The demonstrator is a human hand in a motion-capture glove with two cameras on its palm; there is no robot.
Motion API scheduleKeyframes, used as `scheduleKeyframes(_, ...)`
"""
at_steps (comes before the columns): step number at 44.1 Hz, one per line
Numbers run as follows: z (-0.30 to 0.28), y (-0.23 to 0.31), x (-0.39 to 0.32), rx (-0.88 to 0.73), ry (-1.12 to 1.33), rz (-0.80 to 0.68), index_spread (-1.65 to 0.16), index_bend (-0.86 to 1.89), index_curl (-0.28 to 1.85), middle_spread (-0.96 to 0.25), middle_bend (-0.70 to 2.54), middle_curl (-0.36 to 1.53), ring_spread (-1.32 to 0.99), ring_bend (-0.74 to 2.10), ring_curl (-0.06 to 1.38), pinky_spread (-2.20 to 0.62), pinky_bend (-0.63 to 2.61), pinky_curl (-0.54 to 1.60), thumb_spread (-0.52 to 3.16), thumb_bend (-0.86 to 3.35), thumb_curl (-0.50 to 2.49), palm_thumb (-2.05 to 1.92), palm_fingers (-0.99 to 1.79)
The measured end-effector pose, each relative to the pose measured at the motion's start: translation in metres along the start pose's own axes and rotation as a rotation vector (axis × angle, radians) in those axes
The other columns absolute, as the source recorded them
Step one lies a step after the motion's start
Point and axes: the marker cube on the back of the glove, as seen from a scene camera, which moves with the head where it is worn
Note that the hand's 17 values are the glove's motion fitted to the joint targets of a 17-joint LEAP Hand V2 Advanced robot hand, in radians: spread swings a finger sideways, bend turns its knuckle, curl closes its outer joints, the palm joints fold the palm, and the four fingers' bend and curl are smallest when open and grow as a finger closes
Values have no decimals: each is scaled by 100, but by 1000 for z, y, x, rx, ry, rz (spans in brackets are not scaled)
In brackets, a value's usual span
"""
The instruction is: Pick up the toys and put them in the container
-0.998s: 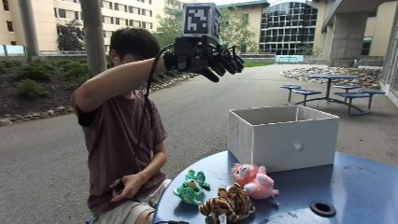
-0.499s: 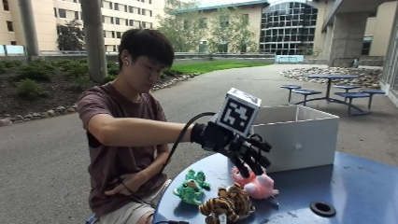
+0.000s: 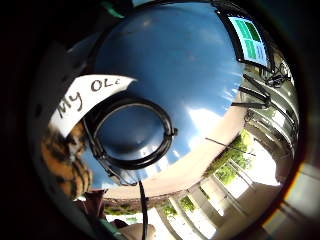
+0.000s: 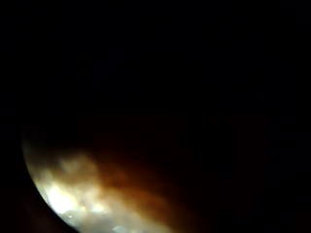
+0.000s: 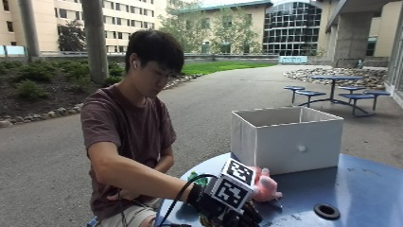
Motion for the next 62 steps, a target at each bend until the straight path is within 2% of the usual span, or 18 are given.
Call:
scheduleKeyframes(7,7,-1,-5,84,15,16,-6,20,9,-1,52,44,-20,93,34,-27,112,37,140,34,40,63,32)
scheduleKeyframes(11,8,0,-9,125,37,5,-6,36,15,-8,55,45,-23,85,32,-30,106,35,144,39,41,70,47)
scheduleKeyframes(13,9,2,-11,142,51,-5,-6,50,18,-13,67,48,-25,83,30,-33,96,31,146,41,41,72,71)
scheduleKeyframes(14,10,2,-13,148,59,-8,-6,58,20,-14,60,46,-27,93,33,-36,96,32,147,42,42,74,89)
scheduleKeyframes(15,10,3,-15,151,63,-11,-6,54,18,-15,65,48,-26,81,26,-36,93,29,148,43,42,74,77)
scheduleKeyframes(16,11,3,-17,154,62,-14,-6,56,21,-17,78,52,-28,98,35,-39,92,31,149,44,42,76,111)
scheduleKeyframes(18,12,2,-22,161,42,-17,-6,55,21,-17,90,55,-29,110,37,-41,86,29,151,46,43,77,139)
scheduleKeyframes(20,11,1,-26,173,13,-14,-6,66,27,-19,96,57,-28,119,41,-44,80,29,154,50,45,83,150)
scheduleKeyframes(22,10,-2,-28,187,-4,-7,-6,67,28,-20,101,60,-28,123,44,-45,81,31,155,50,44,82,143)
scheduleKeyframes(23,8,-3,-29,191,-9,-3,-5,88,36,-21,96,58,-28,123,45,-46,74,29,159,56,48,89,149)
scheduleKeyframes(25,1,-4,-31,192,-17,4,-3,99,39,-20,94,57,-26,125,46,-44,68,28,162,61,51,95,144)
scheduleKeyframes(30,-37,3,-41,172,-30,-8,-1,105,44,-22,114,63,-28,130,50,-45,77,33,150,61,61,100,145)
scheduleKeyframes(32,-61,9,-47,193,-43,-17,-3,111,47,-21,112,65,-30,133,52,-45,84,36,138,50,63,89,130)
scheduleKeyframes(38,-155,38,-71,320,-45,-28,-10,105,50,-22,121,71,-33,140,56,-44,95,42,112,25,65,59,110)
scheduleKeyframes(48,-302,81,-143,505,17,-94,-17,102,56,-23,124,77,-35,145,60,-42,103,48,83,15,75,53,101)
scheduleKeyframes(55,-350,81,-221,557,53,-72,-20,100,61,-24,125,80,-35,147,62,-41,106,50,71,12,81,55,98)
scheduleKeyframes(60,-358,72,-298,560,86,-227,-22,99,64,-24,126,82,-36,148,63,-41,107,51,64,11,85,56,96)
scheduleKeyframes(62,-357,64,-328,555,82,-225,-23,99,66,-24,126,83,-36,148,64,-41,108,51,62,10,86,56,96)
